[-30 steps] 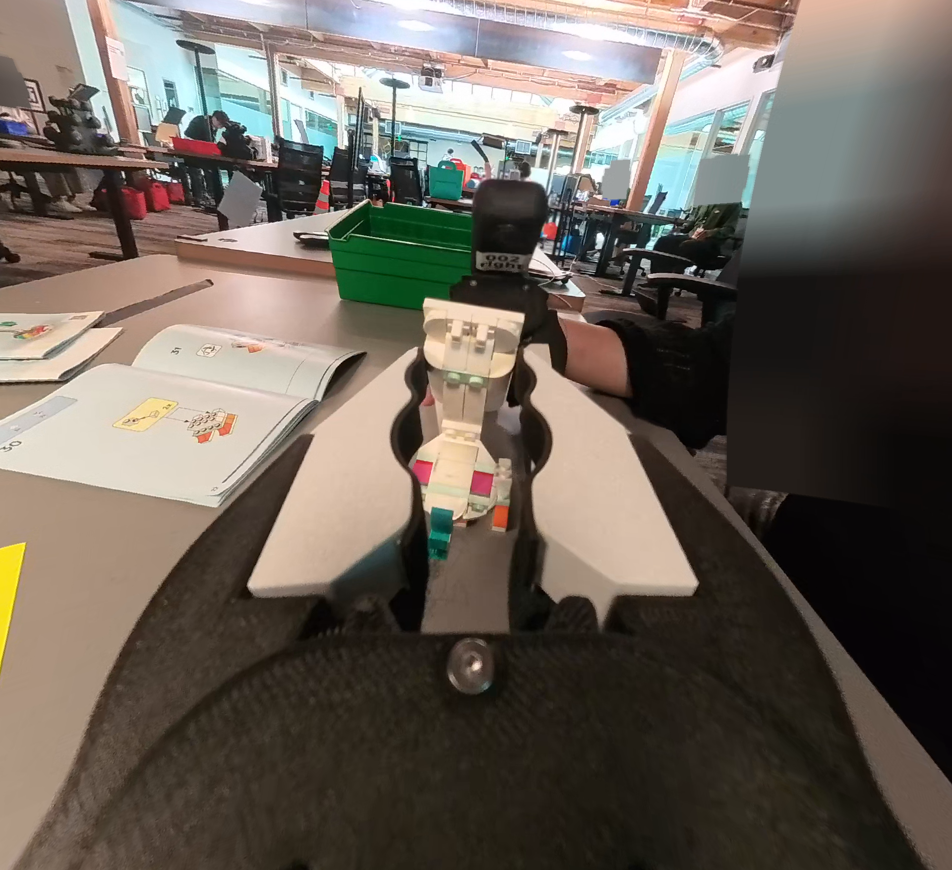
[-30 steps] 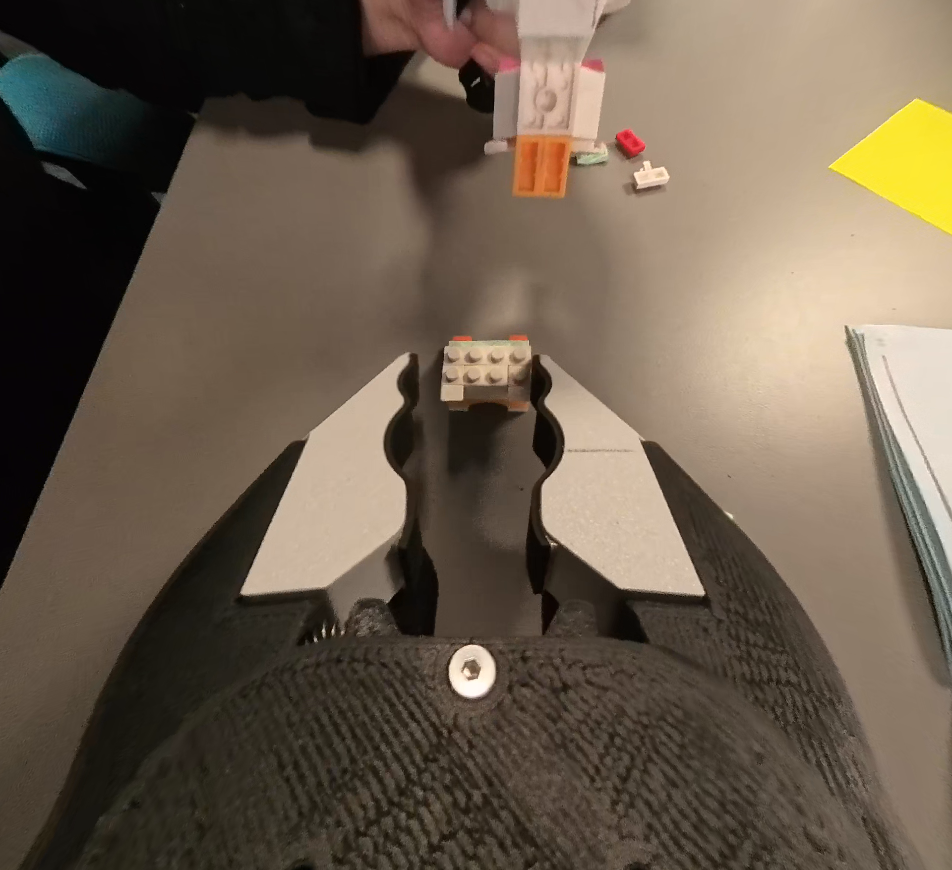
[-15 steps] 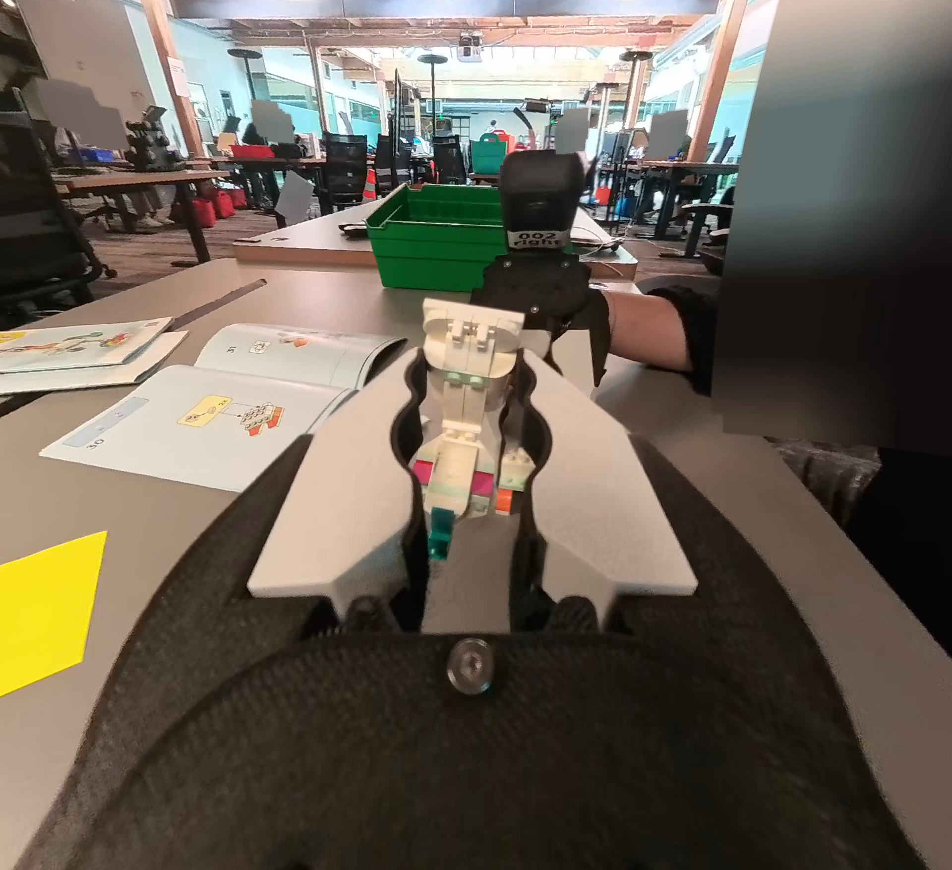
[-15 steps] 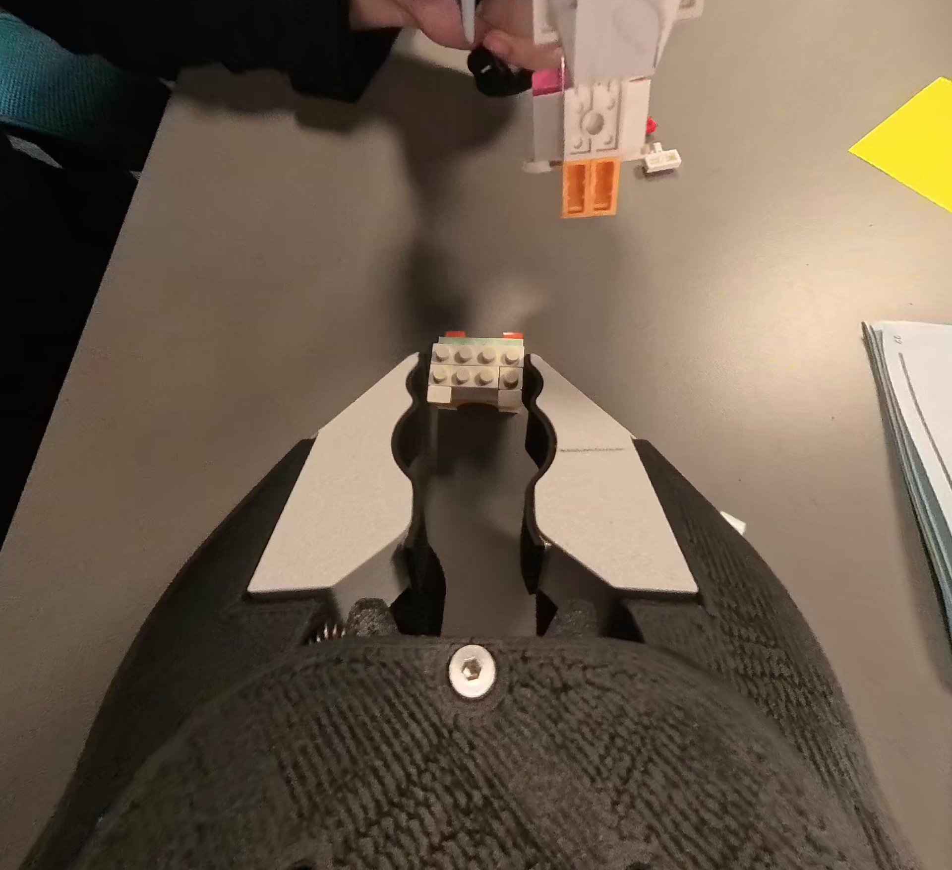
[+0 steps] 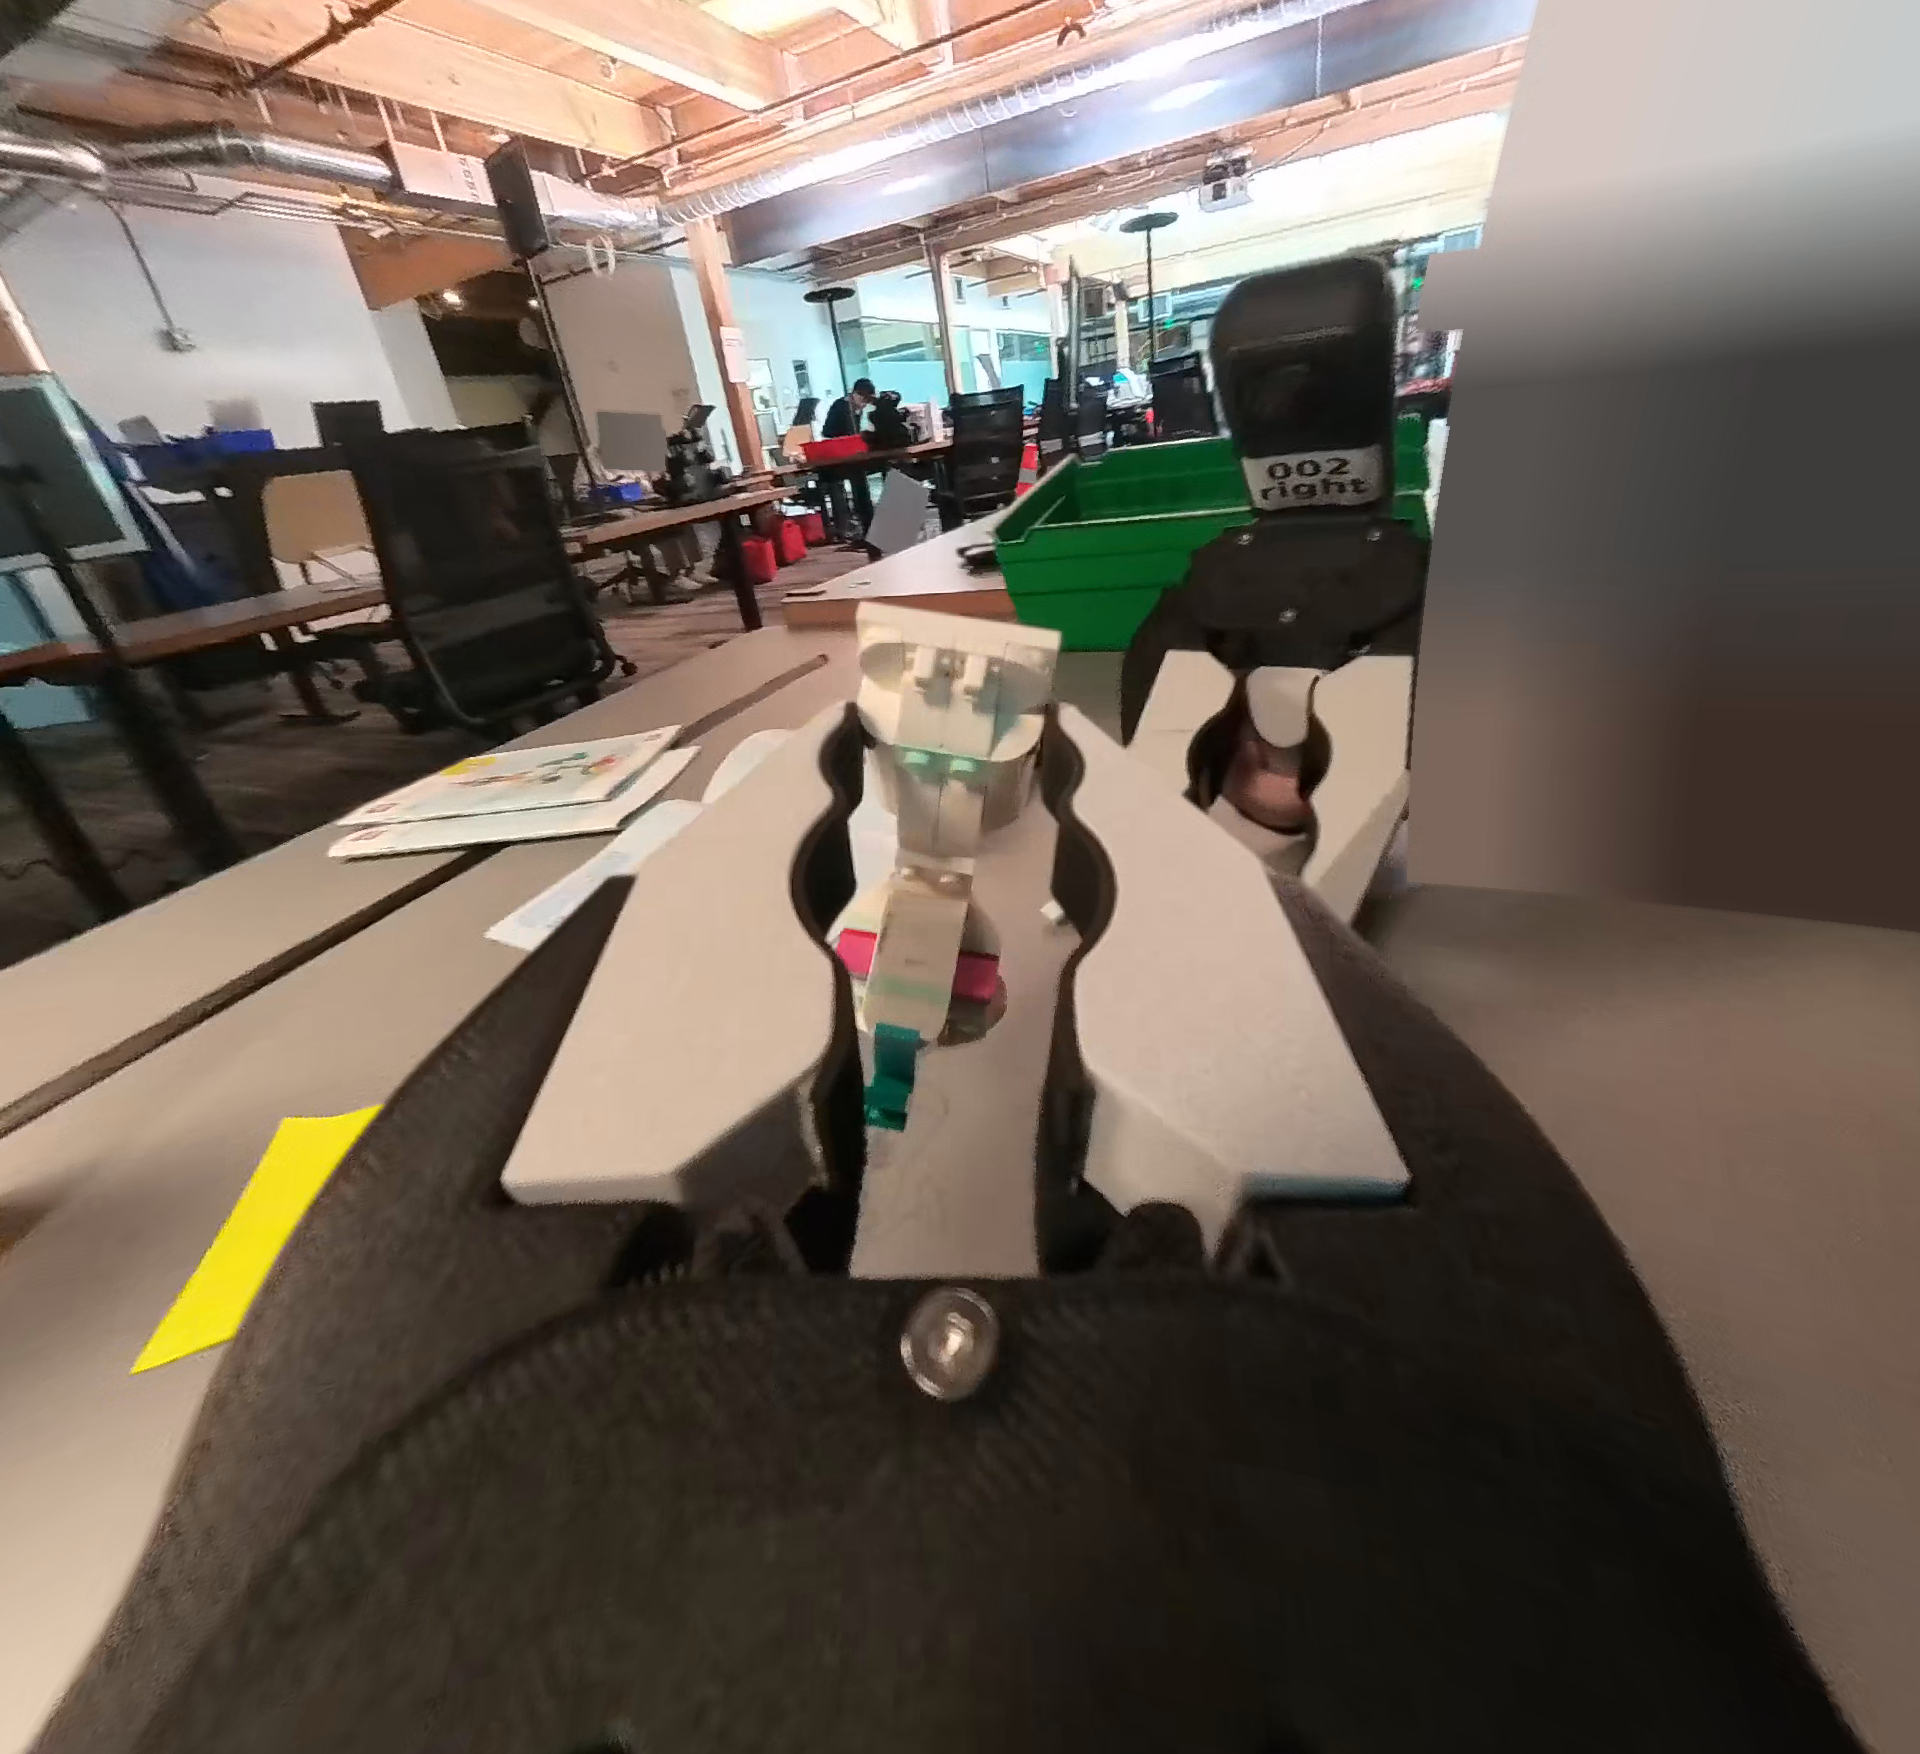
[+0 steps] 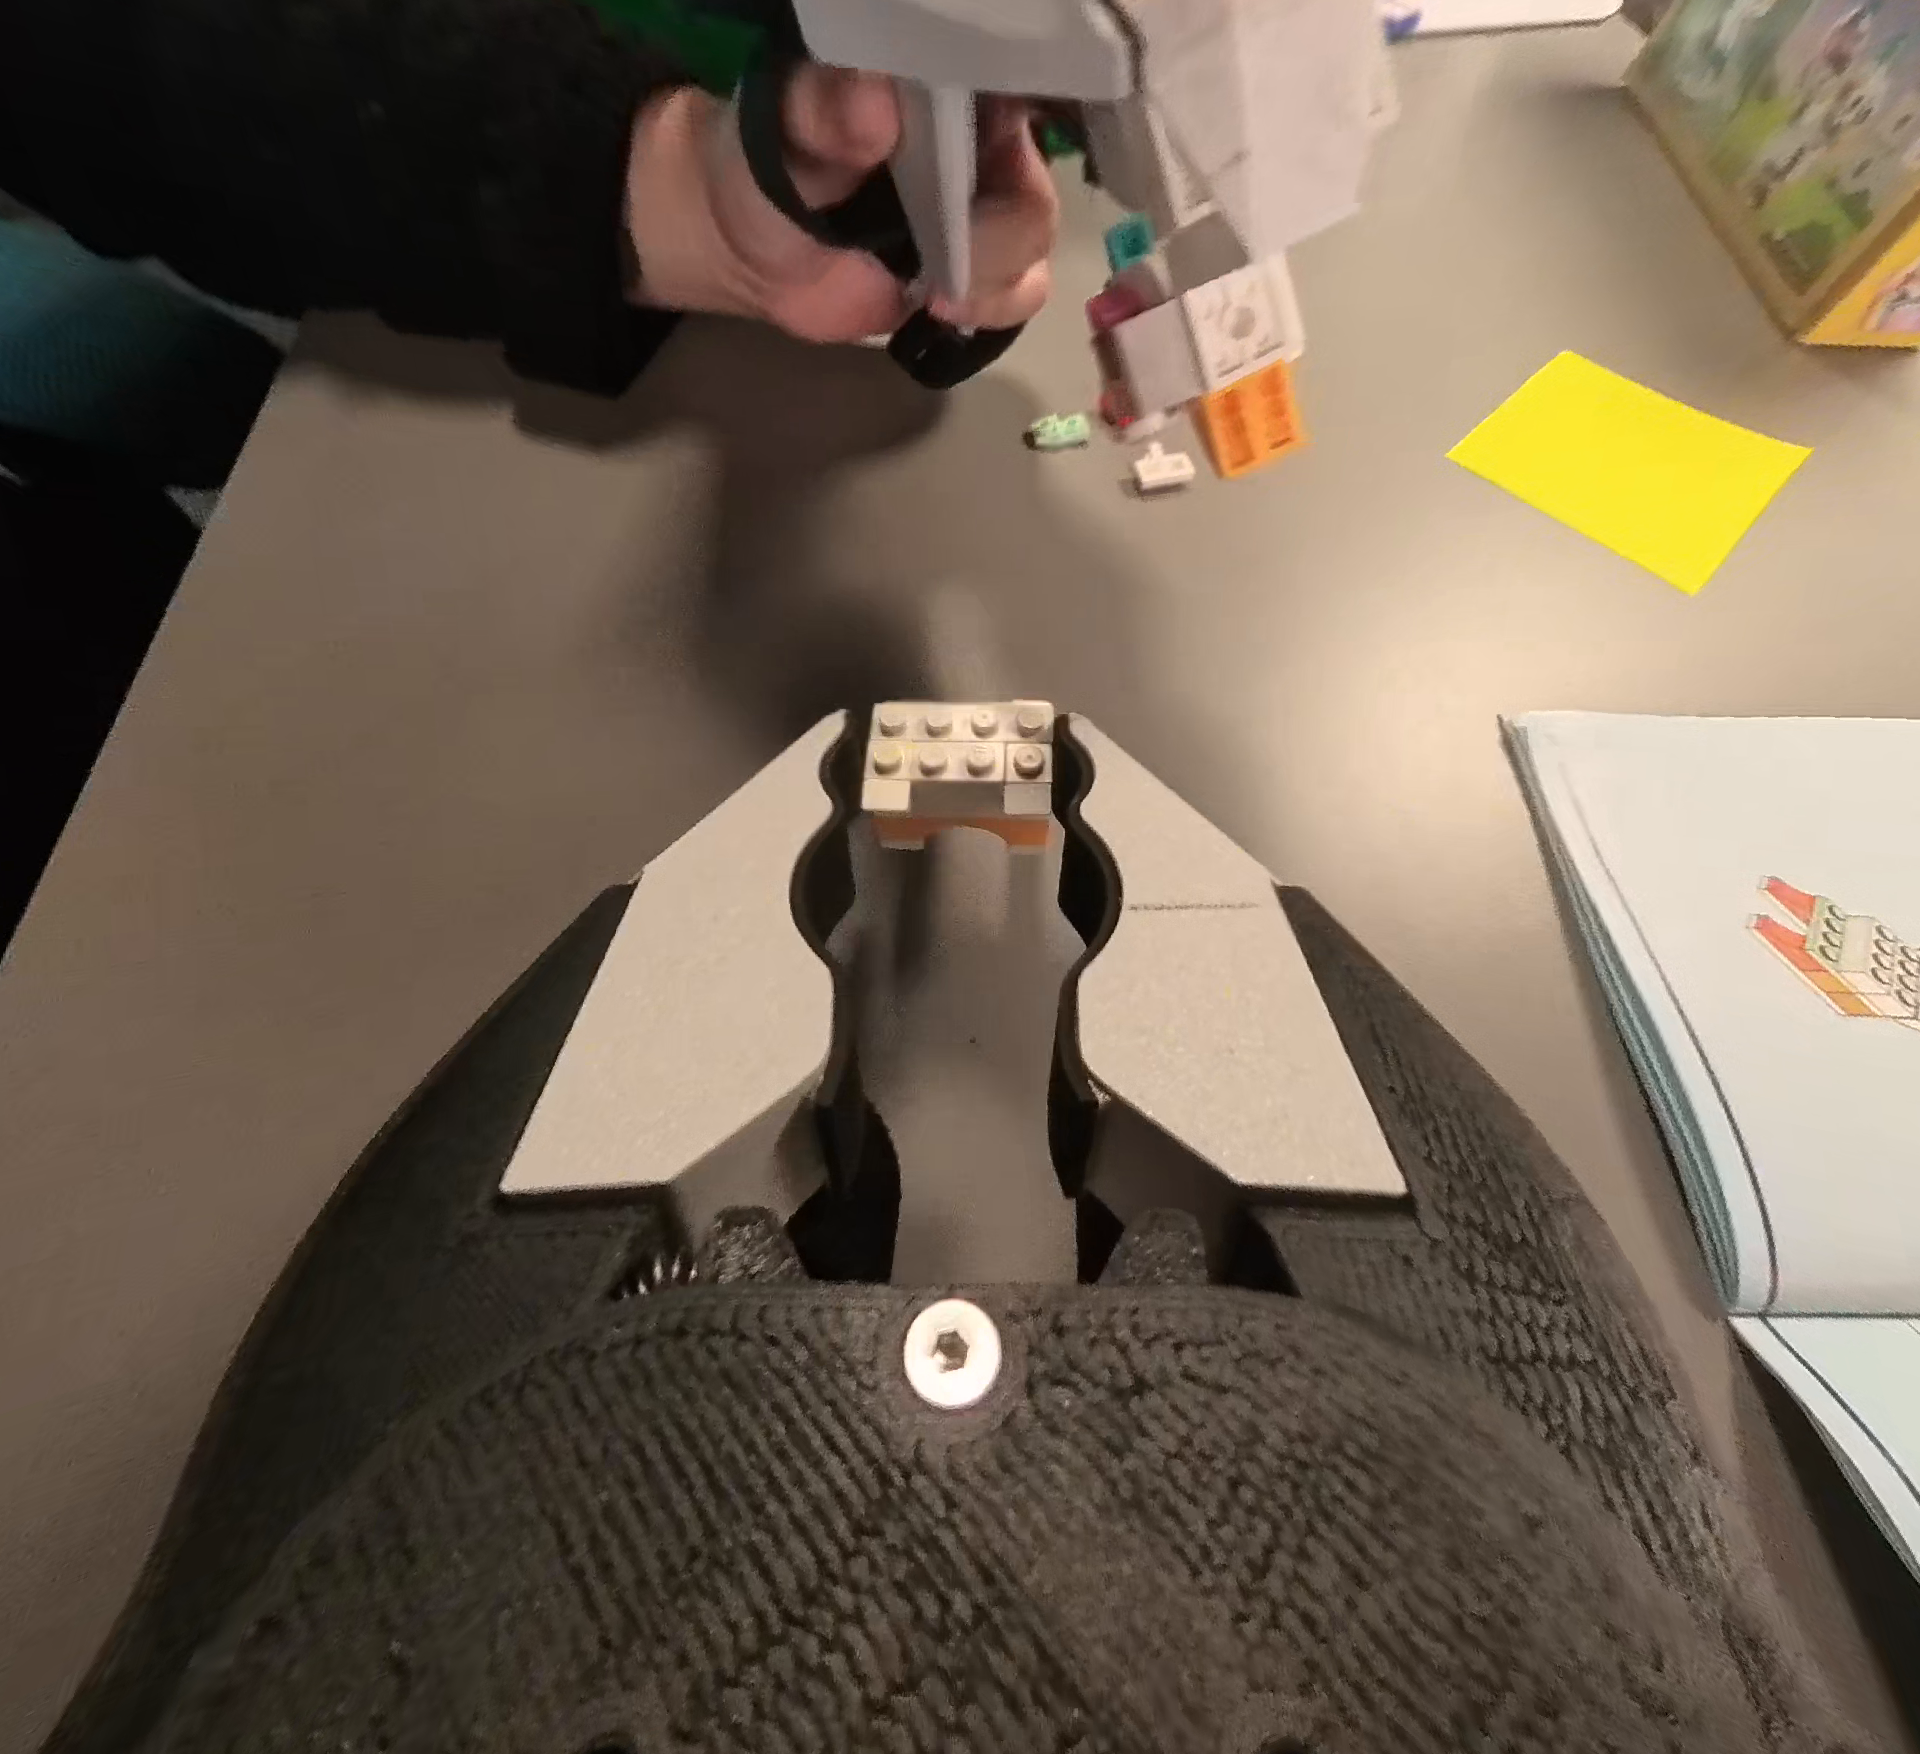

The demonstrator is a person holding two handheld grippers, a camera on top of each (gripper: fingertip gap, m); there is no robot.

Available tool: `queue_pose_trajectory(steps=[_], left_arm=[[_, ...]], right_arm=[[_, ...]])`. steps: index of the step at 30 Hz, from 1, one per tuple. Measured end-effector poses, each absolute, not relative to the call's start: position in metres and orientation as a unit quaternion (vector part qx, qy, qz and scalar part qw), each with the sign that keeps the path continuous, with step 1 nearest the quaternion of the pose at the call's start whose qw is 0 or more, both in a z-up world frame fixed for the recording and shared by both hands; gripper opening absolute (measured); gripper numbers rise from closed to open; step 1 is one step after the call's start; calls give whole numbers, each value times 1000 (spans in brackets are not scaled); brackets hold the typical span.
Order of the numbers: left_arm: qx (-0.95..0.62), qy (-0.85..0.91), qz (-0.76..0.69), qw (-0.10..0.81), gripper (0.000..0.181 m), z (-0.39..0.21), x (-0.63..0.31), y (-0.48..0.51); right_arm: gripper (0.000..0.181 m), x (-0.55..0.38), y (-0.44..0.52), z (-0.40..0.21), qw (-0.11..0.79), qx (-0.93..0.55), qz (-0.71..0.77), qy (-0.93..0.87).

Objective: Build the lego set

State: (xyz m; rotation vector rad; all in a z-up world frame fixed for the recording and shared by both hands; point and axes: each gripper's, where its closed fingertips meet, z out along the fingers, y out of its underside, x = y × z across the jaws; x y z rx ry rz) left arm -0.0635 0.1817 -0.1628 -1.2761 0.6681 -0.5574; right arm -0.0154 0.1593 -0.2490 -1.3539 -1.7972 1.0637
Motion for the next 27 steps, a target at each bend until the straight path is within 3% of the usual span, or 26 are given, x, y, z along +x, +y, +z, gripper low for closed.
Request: queue_pose_trajectory(steps=[10, 18, 27], left_arm=[[-583, 314, -266, 700, 33, -166, -58, 179], [-614, 363, -347, 609, 33, -182, -26, 161], [-658, 427, -179, 593, 33, -212, -25, 175]], right_arm=[[35, -13, 184, -229, 400, -517, 392, -648], [35, -13, 179, -216, 429, -490, 396, -647], [35, -13, 180, -221, 458, -473, 313, -684]])
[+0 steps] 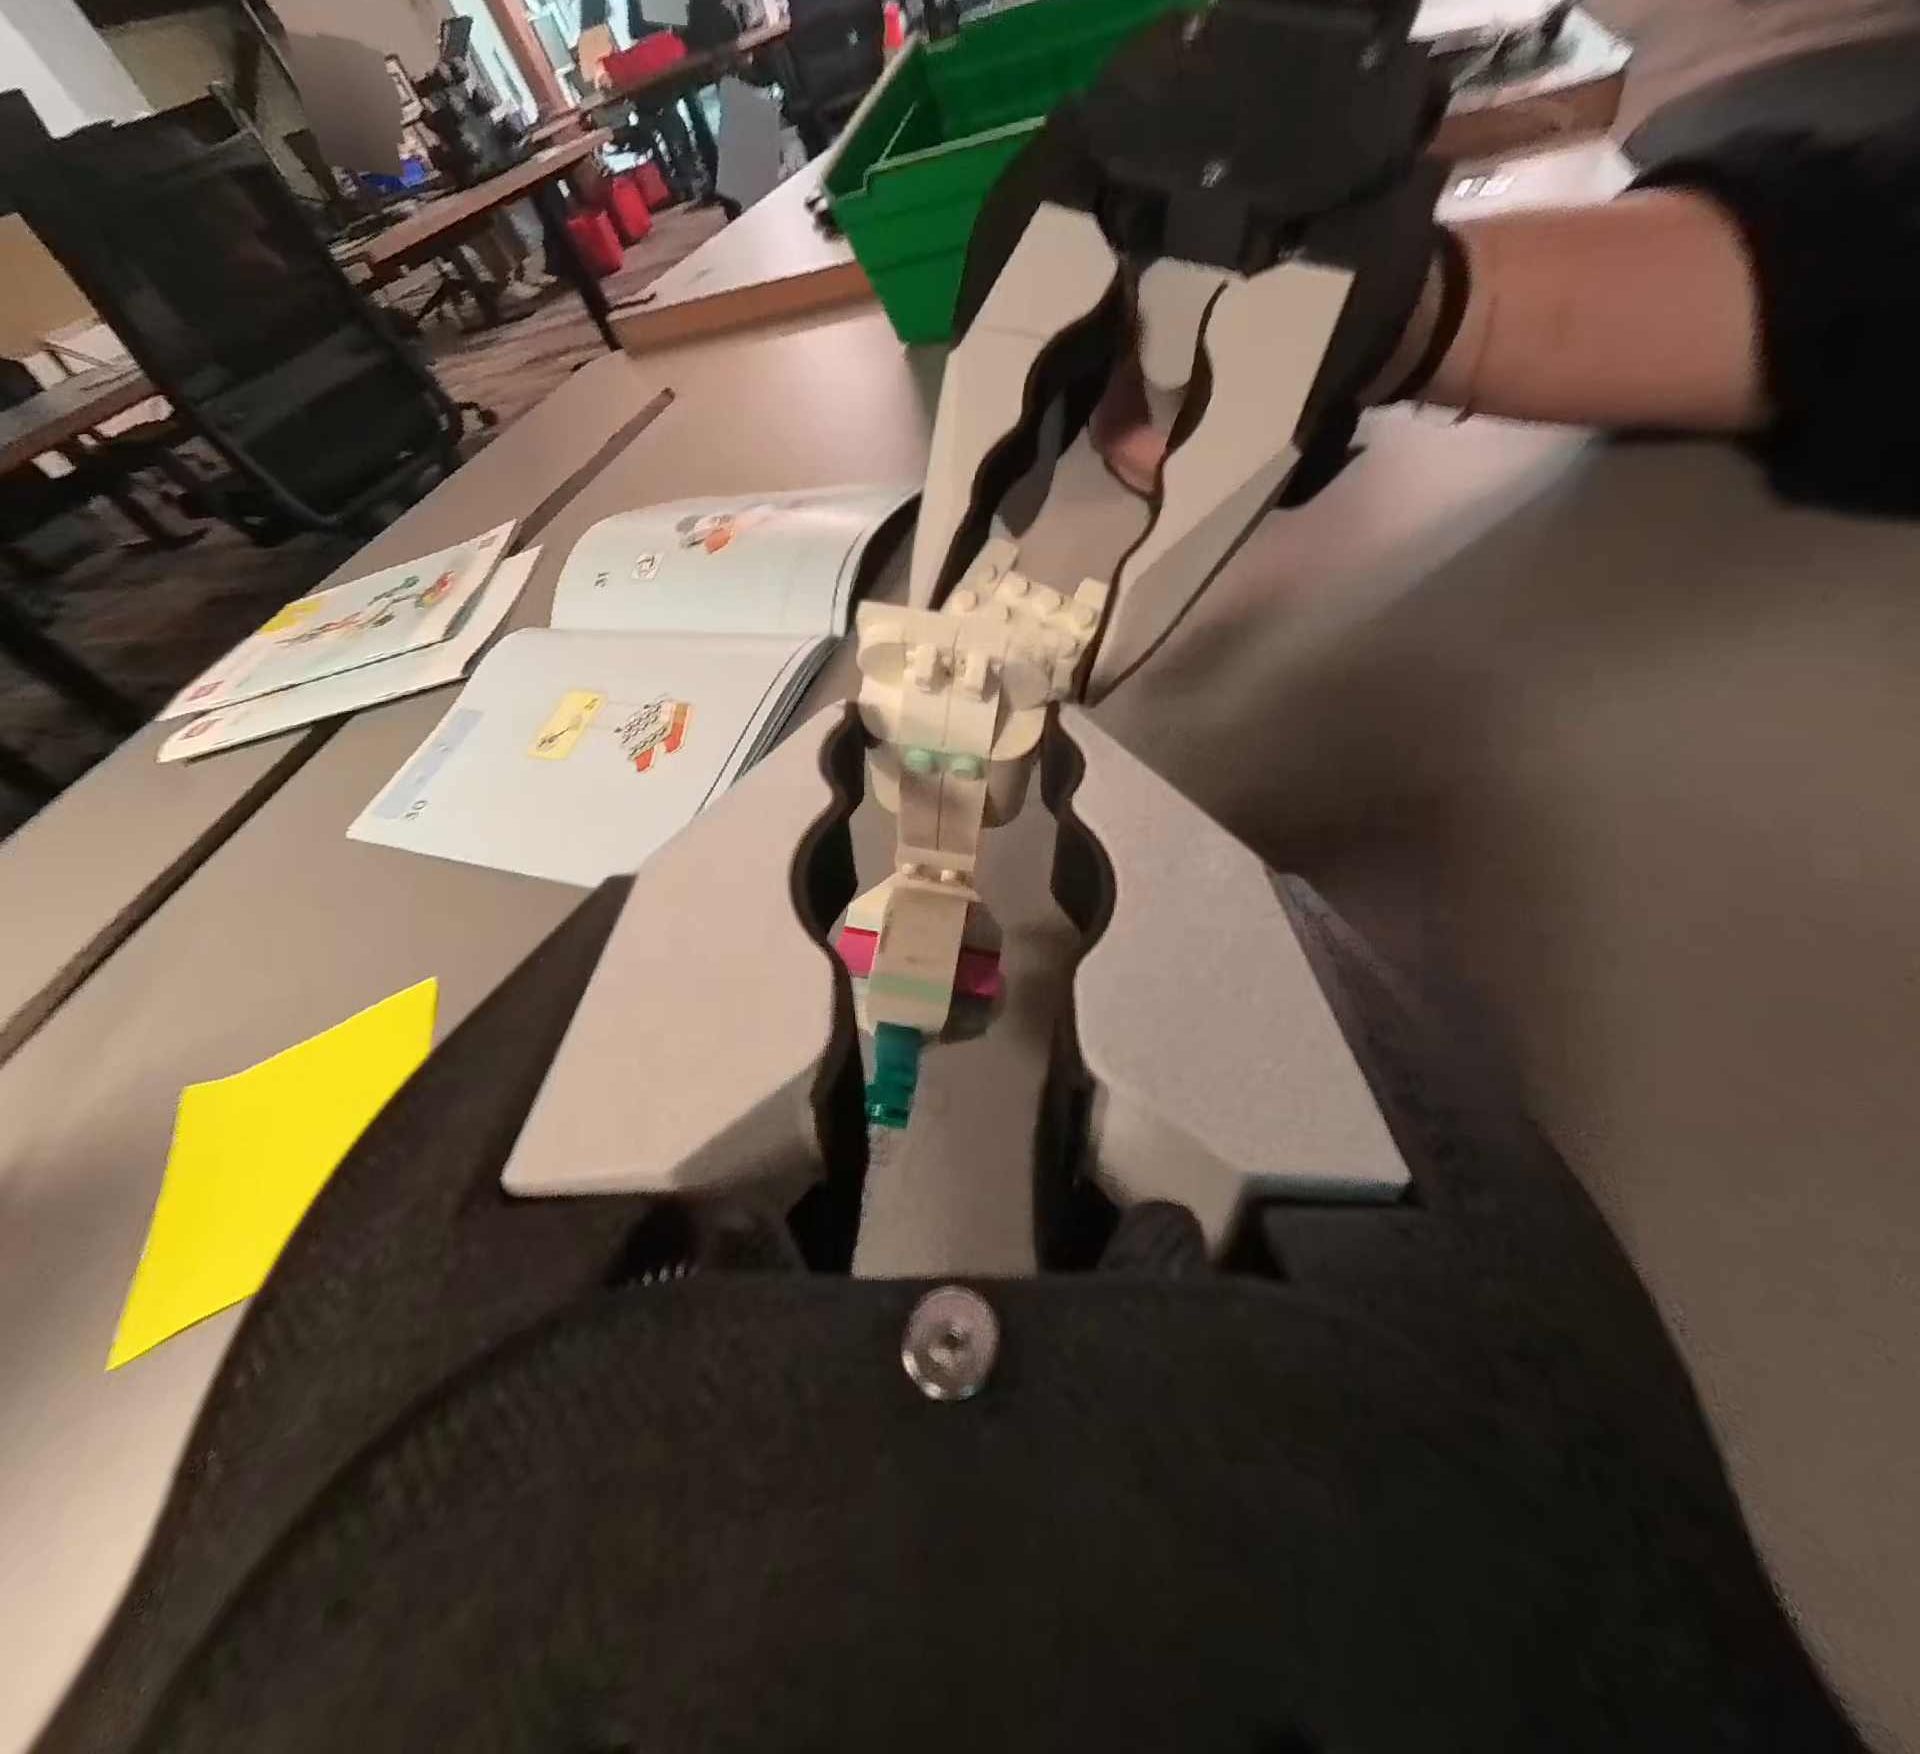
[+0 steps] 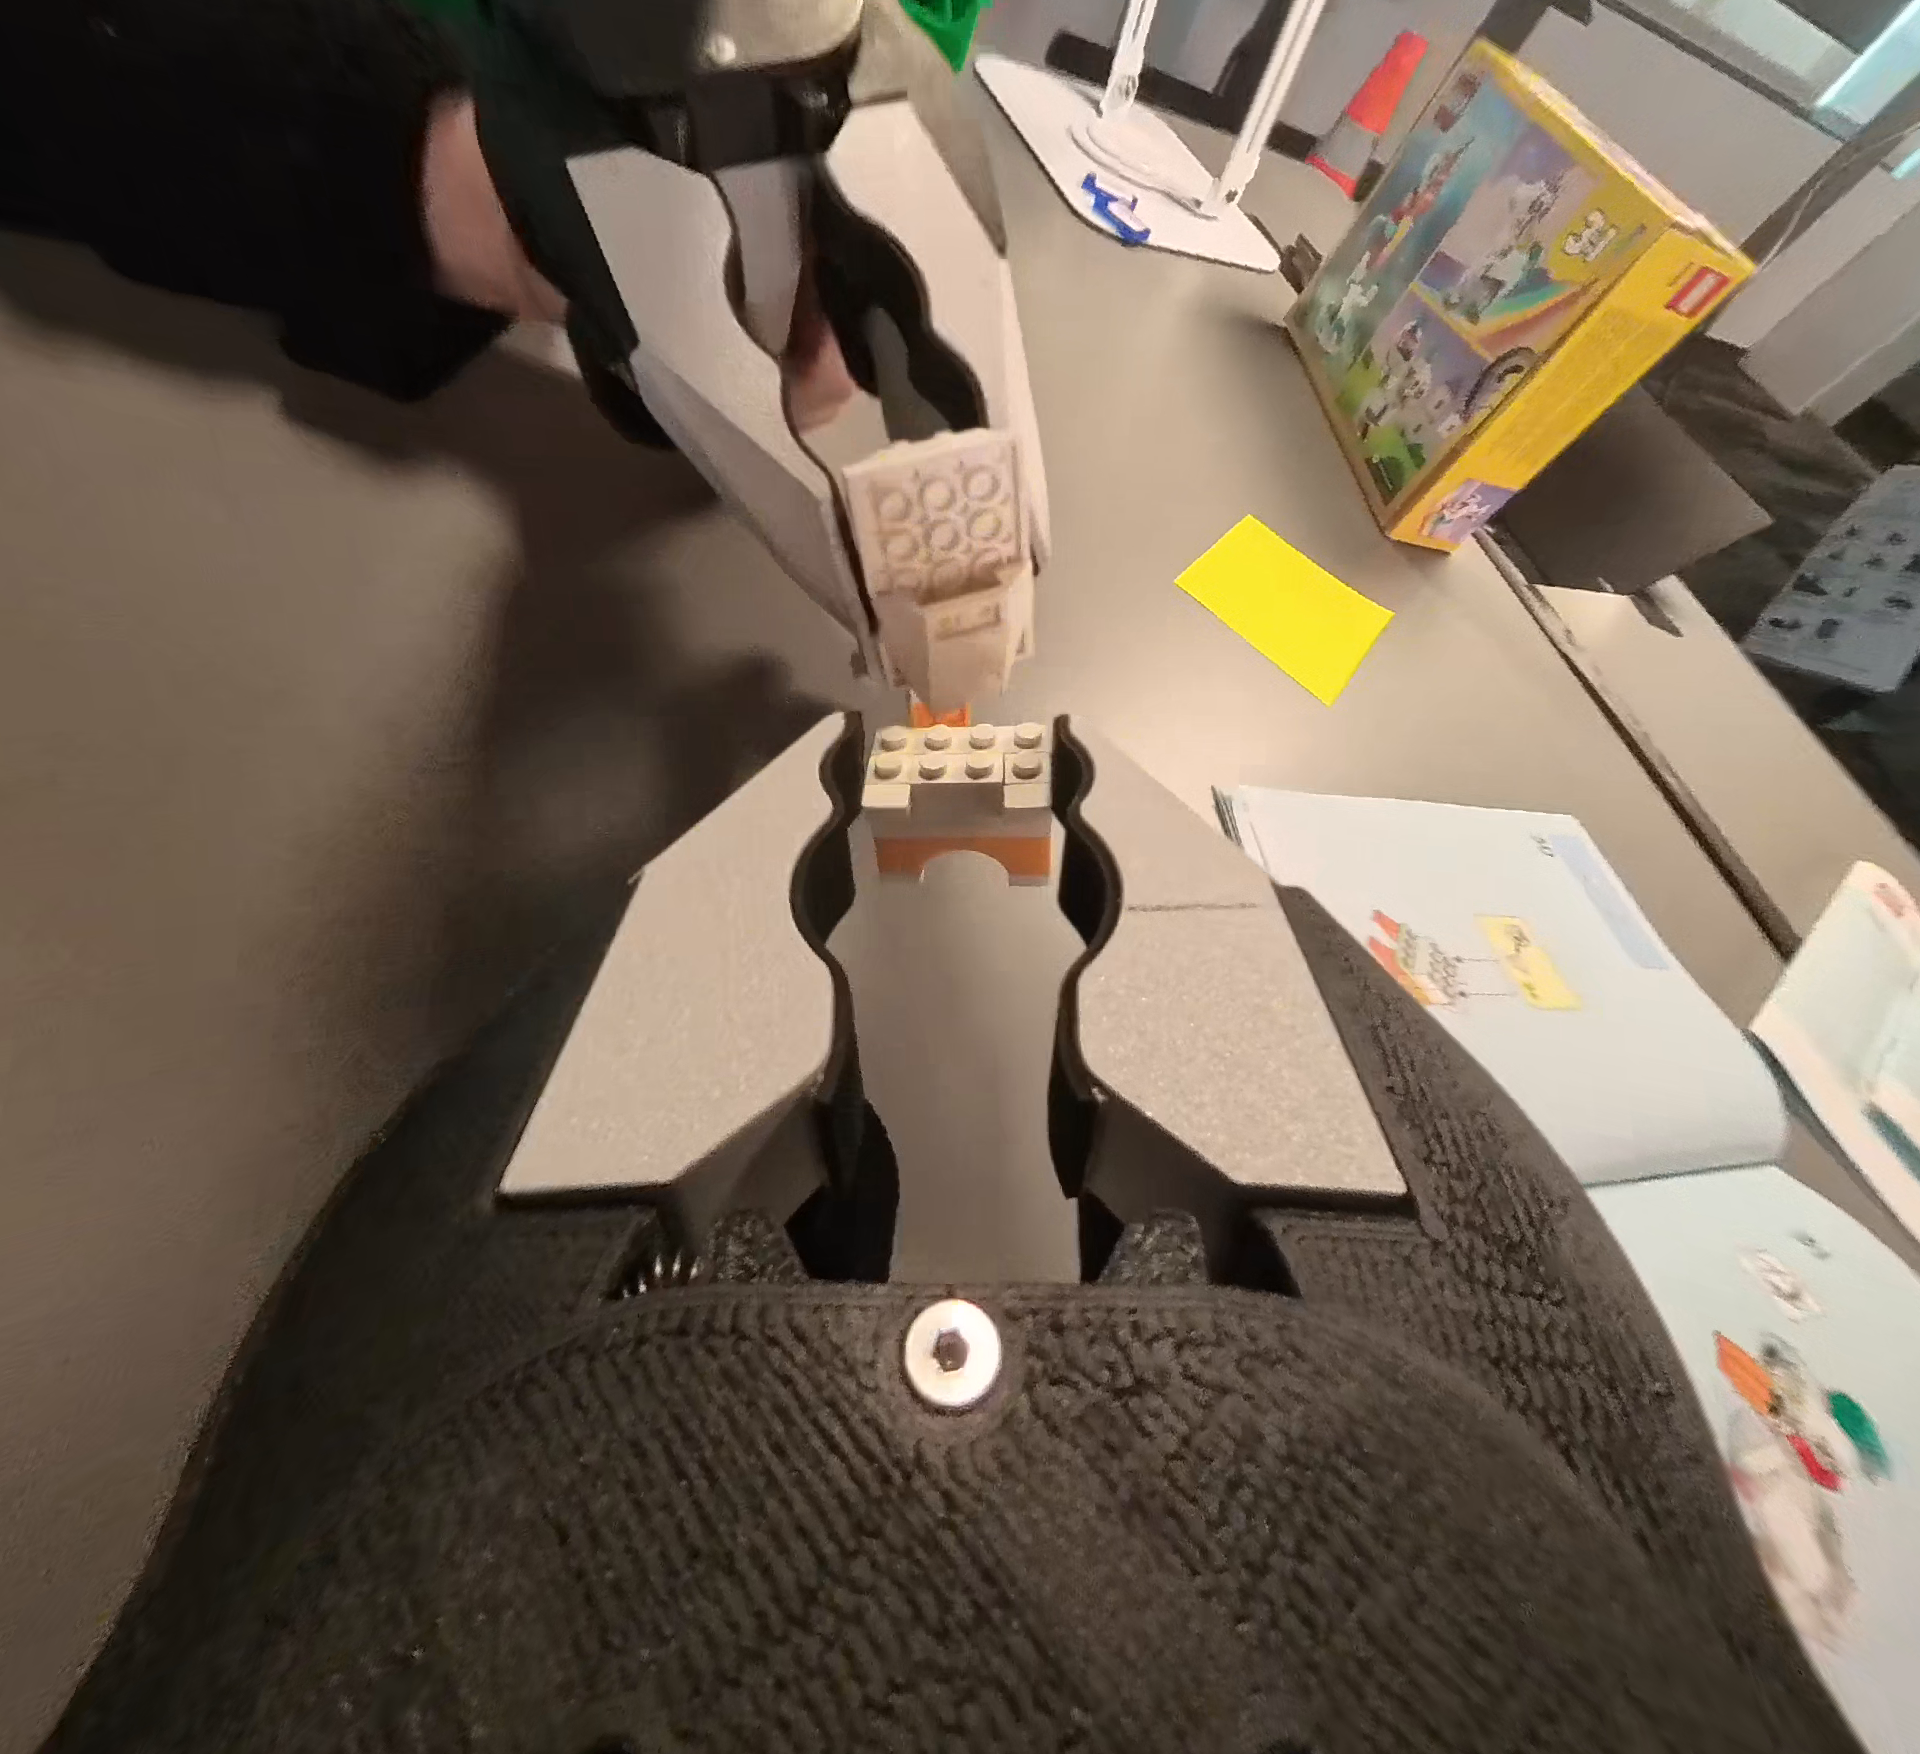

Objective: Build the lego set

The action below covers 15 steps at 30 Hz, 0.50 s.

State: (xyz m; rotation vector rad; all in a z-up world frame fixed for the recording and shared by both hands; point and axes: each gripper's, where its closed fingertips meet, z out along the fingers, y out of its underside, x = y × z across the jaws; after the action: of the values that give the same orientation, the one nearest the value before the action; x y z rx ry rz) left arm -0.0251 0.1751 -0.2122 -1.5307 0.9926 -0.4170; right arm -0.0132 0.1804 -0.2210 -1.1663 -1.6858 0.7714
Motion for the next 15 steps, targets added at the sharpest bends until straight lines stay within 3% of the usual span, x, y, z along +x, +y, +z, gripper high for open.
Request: queue_pose_trajectory(steps=[6, 15], left_arm=[[-664, 467, -70, 580, 33, -226, -28, 182], [-659, 481, -86, 572, 33, -229, -24, 177]], right_arm=[[35, -3, 183, -245, 409, -491, 228, -735], [35, -2, 172, -263, 331, -527, 270, -735]])
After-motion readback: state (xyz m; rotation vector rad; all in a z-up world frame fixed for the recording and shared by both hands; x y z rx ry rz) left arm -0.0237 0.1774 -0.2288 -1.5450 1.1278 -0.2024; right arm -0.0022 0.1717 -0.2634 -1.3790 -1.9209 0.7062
